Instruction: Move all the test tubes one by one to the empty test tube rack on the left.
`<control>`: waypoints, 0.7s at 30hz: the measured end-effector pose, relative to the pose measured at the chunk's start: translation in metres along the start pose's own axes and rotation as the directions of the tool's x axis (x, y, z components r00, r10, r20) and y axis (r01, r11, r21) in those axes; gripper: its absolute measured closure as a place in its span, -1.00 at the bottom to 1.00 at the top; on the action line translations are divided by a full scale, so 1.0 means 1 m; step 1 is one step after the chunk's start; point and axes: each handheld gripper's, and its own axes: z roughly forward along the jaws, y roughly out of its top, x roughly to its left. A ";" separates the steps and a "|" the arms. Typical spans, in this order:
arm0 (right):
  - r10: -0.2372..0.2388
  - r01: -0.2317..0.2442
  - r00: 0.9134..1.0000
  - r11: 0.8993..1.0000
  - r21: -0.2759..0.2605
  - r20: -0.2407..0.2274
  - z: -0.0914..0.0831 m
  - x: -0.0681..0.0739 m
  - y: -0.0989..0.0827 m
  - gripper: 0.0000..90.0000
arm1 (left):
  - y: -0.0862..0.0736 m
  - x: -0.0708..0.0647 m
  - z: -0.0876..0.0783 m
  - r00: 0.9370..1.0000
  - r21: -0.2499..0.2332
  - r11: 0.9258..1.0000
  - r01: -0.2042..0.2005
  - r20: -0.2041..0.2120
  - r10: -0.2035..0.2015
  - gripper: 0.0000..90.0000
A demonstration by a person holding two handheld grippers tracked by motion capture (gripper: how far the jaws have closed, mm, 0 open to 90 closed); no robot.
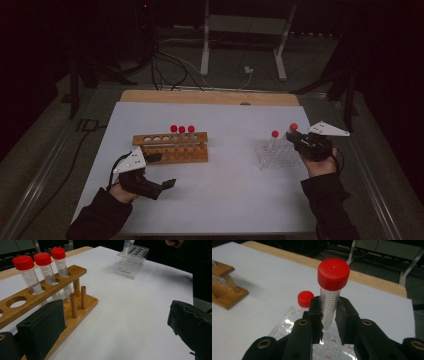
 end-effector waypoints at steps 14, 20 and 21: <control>-0.027 0.026 0.995 1.000 -0.011 -0.096 -0.018 0.022 0.012 0.67 | 0.007 -0.010 0.006 1.000 0.047 0.999 -0.005 0.021 0.004 -0.95; -0.052 0.050 0.986 0.999 -0.017 -0.158 -0.014 0.041 0.016 0.67 | 0.009 -0.012 0.007 1.000 0.059 0.998 -0.012 0.021 0.011 -0.95; -0.056 0.054 0.985 0.998 -0.017 -0.163 -0.013 0.044 0.017 0.67 | 0.010 -0.012 0.007 1.000 0.058 0.998 -0.013 0.025 0.012 -0.95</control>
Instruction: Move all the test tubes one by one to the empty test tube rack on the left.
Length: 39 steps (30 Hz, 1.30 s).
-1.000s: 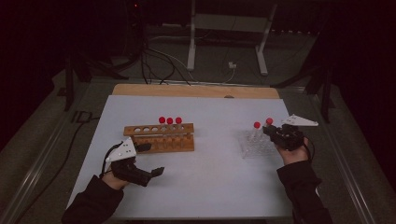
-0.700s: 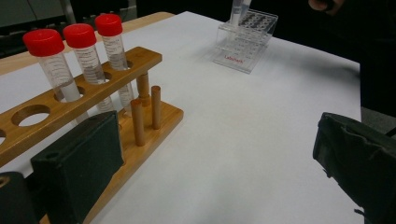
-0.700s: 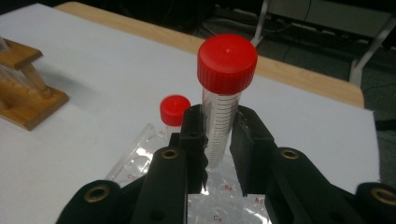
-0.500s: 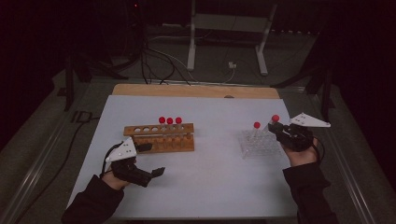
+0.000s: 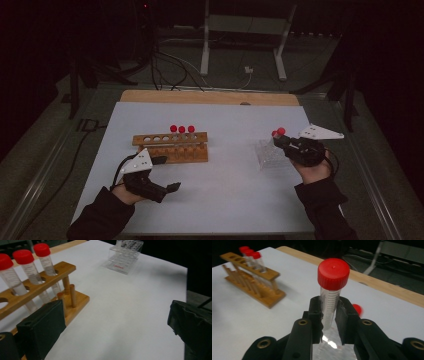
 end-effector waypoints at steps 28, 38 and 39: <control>-0.086 0.103 0.976 0.992 0.076 -0.202 0.033 0.064 -0.009 0.67 | 0.034 -0.009 0.014 0.997 -0.006 0.999 -0.049 0.061 0.049 -0.94; -0.106 0.135 0.960 0.986 0.098 -0.259 0.045 0.083 -0.013 0.67 | 0.054 -0.015 0.026 0.992 -0.026 0.997 -0.077 0.100 0.080 -0.90; -0.109 0.139 0.959 0.985 0.099 -0.263 0.046 0.084 -0.013 0.67 | 0.056 -0.016 0.028 0.992 -0.025 0.996 -0.085 0.097 0.087 -0.90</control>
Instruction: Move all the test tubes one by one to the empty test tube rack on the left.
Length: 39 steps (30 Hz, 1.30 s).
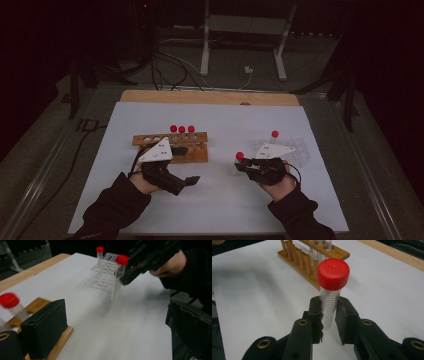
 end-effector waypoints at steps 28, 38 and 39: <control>-0.040 0.042 0.996 0.999 0.028 -0.076 0.017 0.022 0.004 0.67 | 0.026 -0.013 0.058 0.996 -0.014 0.997 -0.080 0.042 0.081 -0.24; -0.047 0.049 0.996 0.998 0.027 -0.081 0.017 0.023 0.004 0.67 | 0.022 -0.012 0.072 0.996 -0.002 0.997 -0.073 0.046 0.073 0.17; -0.046 0.048 0.996 0.999 0.026 -0.083 0.016 0.024 0.005 0.67 | 0.022 -0.013 0.073 0.996 0.001 0.997 -0.080 0.038 0.080 0.19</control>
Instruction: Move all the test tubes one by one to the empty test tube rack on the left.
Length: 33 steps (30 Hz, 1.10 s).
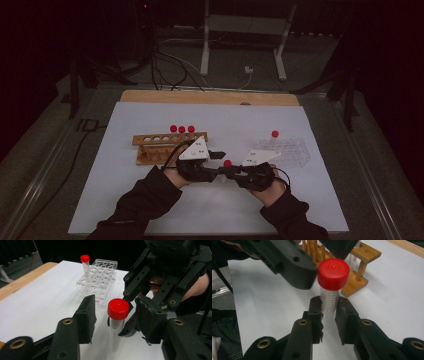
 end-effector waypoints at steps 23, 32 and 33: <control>0.009 -0.008 1.000 0.999 -0.035 0.009 -0.002 0.000 0.000 0.60 | 0.005 -0.001 0.003 0.999 0.035 0.998 -0.044 -0.018 0.044 0.60; 0.040 -0.037 0.998 0.996 -0.078 0.042 -0.010 -0.005 -0.001 0.25 | 0.008 0.006 -0.015 0.998 0.033 0.999 -0.039 -0.043 0.040 0.60; 0.046 -0.042 0.998 0.996 -0.081 0.041 -0.011 -0.005 -0.001 0.20 | 0.009 0.007 -0.018 0.998 0.033 0.999 -0.038 -0.048 0.040 0.60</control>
